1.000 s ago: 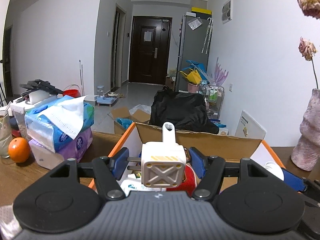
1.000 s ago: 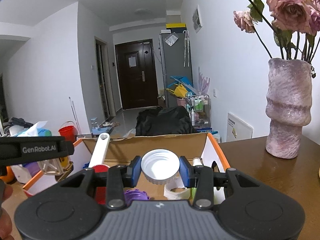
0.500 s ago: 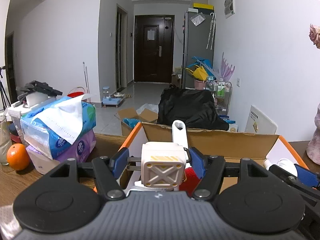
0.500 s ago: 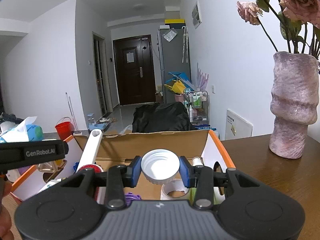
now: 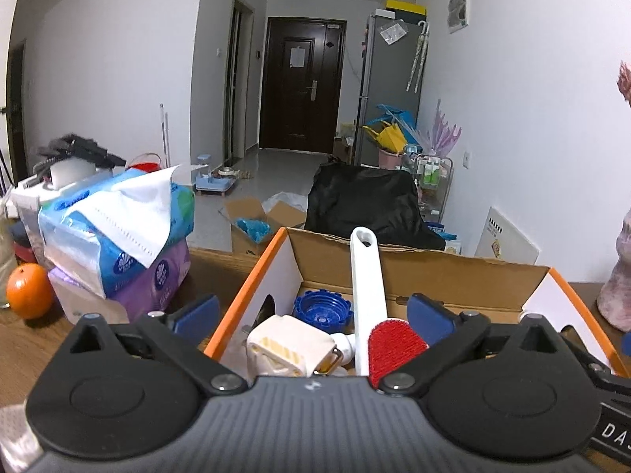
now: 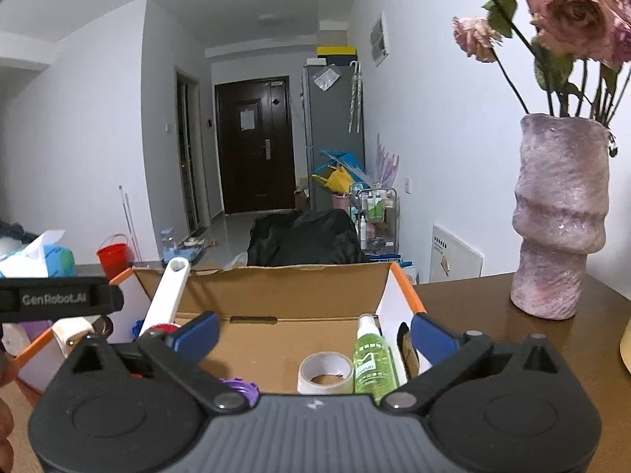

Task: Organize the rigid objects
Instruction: 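Lower both items into the box and open both tools to release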

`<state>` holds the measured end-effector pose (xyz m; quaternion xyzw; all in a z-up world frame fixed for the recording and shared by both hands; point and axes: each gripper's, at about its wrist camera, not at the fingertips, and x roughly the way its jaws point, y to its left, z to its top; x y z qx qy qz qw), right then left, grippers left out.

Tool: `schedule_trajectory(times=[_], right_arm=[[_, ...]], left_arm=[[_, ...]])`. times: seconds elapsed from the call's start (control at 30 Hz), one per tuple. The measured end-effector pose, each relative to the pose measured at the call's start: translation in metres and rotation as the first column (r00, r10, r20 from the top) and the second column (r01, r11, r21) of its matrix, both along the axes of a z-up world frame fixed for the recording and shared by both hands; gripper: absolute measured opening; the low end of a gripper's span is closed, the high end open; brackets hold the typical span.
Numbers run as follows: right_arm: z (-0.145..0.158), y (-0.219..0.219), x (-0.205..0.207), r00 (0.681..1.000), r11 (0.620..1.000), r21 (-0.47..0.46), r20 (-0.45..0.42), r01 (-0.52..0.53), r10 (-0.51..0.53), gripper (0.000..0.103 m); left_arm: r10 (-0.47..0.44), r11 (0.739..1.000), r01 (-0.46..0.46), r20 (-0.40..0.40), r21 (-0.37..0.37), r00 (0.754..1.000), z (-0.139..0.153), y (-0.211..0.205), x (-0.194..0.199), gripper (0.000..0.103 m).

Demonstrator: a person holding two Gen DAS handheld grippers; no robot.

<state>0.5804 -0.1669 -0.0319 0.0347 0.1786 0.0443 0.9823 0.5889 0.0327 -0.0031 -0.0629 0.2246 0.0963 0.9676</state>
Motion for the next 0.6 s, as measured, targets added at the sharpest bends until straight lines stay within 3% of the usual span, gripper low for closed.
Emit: schedule_trajectory(times=[0.6], right_arm=[[0.008, -0.007, -0.011, 1.0, 1.0, 0.008, -0.019, -0.004, 0.004, 0.103]], left_arm=[[-0.021, 0.999, 0.019, 0.029, 0.045, 0.999, 0.01, -0.003, -0.018, 0.103]])
